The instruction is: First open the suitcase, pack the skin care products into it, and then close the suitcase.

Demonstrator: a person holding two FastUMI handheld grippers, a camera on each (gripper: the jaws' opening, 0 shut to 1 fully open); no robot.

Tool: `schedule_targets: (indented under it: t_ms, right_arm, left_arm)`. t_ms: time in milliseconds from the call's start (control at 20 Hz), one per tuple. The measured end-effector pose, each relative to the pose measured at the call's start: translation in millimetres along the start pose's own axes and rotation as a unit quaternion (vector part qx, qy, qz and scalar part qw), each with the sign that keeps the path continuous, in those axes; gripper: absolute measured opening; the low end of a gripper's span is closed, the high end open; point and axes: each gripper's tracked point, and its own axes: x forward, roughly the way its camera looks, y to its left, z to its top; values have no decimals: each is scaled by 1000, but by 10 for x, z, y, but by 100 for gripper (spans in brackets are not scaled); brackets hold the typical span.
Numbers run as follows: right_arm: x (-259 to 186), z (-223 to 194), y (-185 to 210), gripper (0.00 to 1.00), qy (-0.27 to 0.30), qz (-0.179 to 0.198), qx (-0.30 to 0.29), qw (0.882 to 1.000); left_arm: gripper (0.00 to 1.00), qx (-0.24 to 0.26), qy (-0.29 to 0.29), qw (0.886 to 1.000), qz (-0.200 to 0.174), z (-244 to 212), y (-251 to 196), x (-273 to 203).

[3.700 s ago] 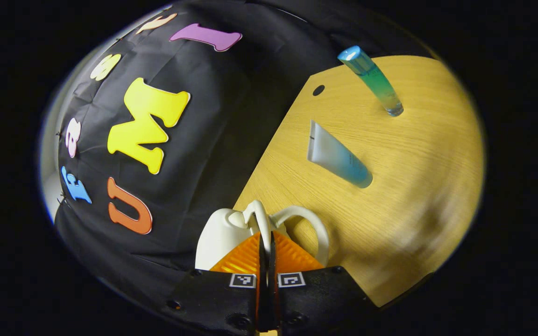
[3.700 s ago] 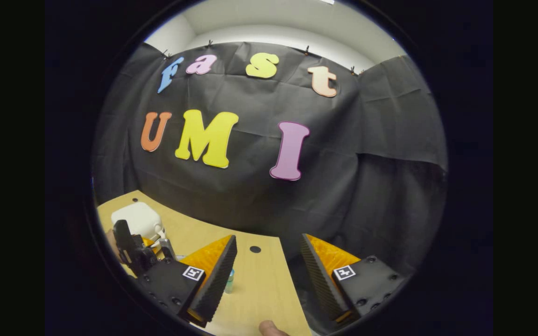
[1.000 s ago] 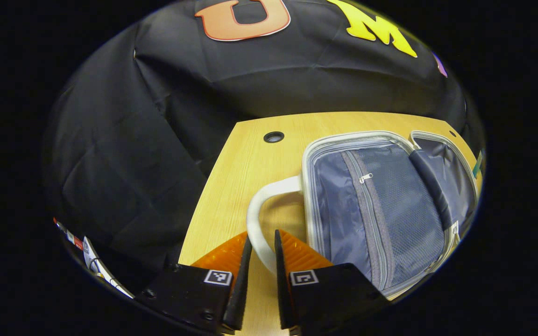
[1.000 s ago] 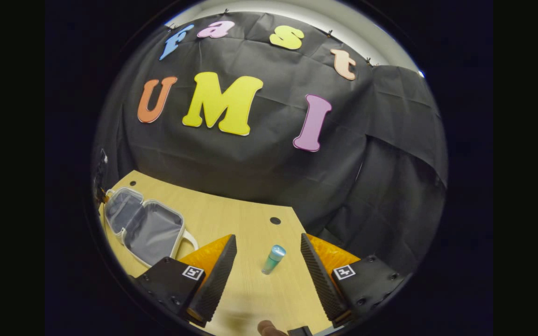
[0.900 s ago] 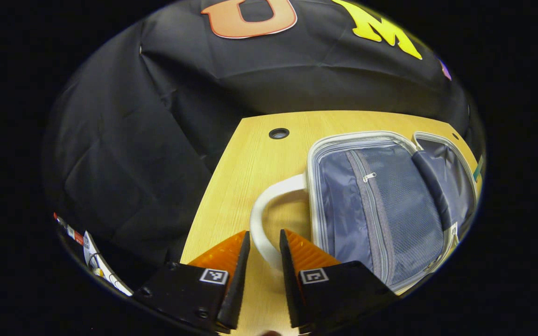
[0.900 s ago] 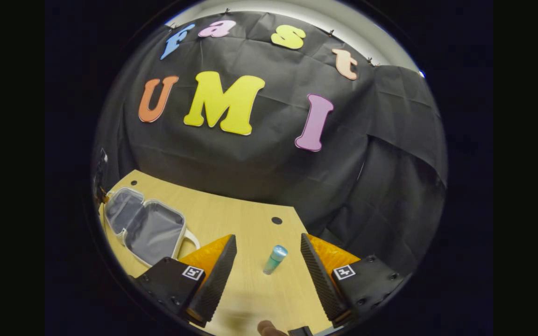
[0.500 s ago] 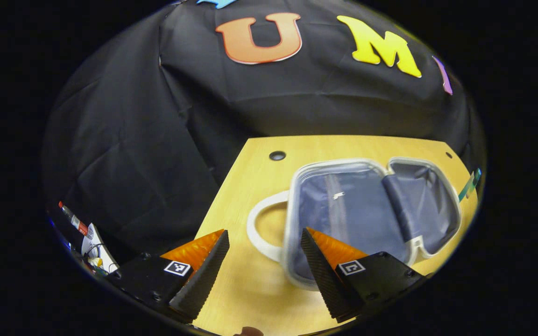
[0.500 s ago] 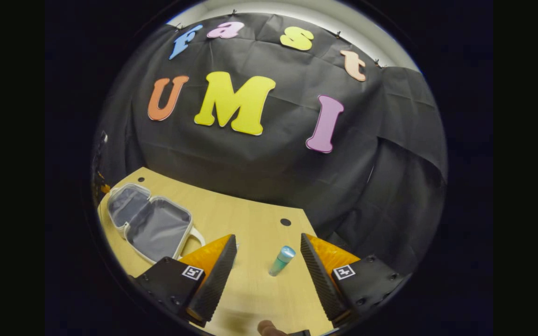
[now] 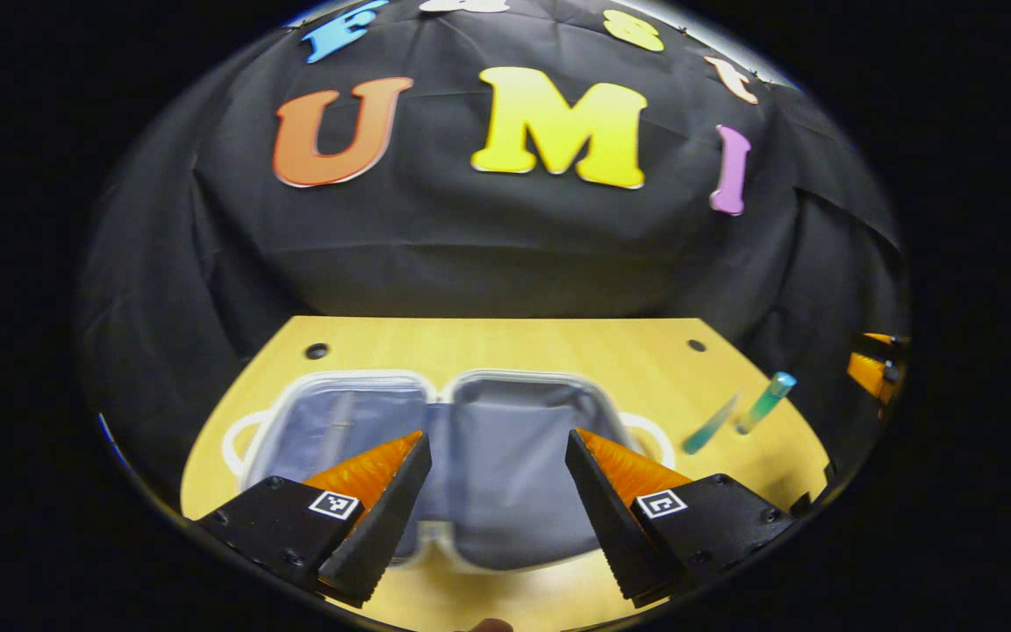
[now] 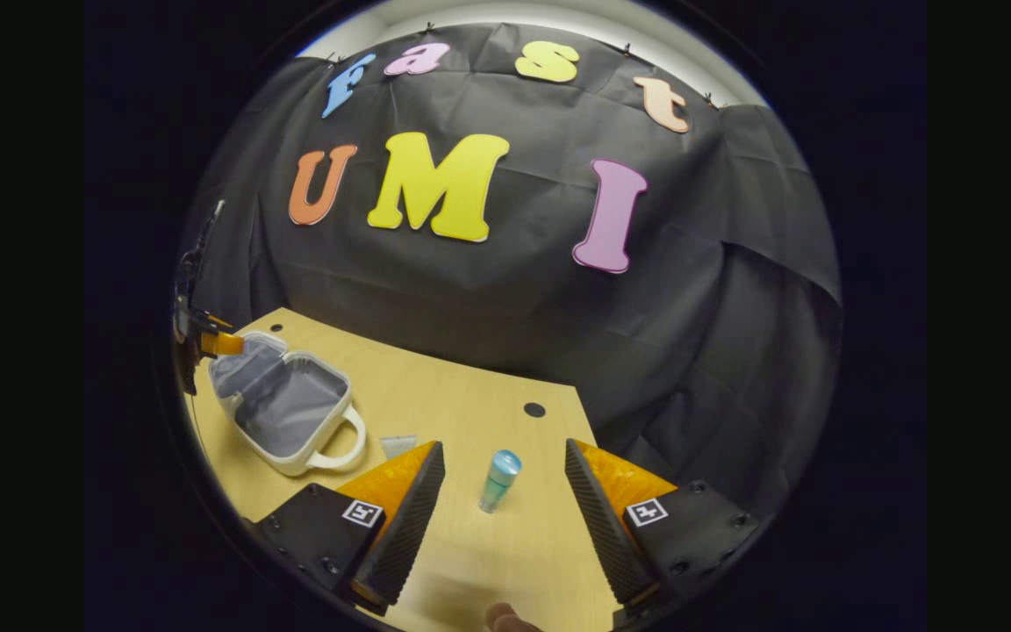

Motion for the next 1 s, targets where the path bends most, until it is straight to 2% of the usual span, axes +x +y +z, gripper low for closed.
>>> schedule_targets:
  t_ms: [200,350,450,600,950,1000]
  right_arm:
    - [-16,-189,-409,82,10,2,-8,1000]
    - [-41,-374,-684,81,24,1,-21,1000]
    - [-65,-493,-843,82,32,1,-33,999]
    - [-44,-695,-1030,82,55,3,-38,998]
    - [191,-1008,-1100,82,97,20,-42,994]
    - [223,-1029,-1077,82,100,25,-35,994]
  left_arm:
    - [99,33,3,997,-71,-50,-1084,260]
    - [99,73,12,990,-124,-231,-1821,442]
    - [99,91,23,985,-145,-413,-2185,569]
    - [99,88,40,984,-150,-686,-2496,908]
    - [98,83,54,988,-116,-1058,-2577,1659]
    - [93,86,54,988,-116,-1075,-2585,1727]
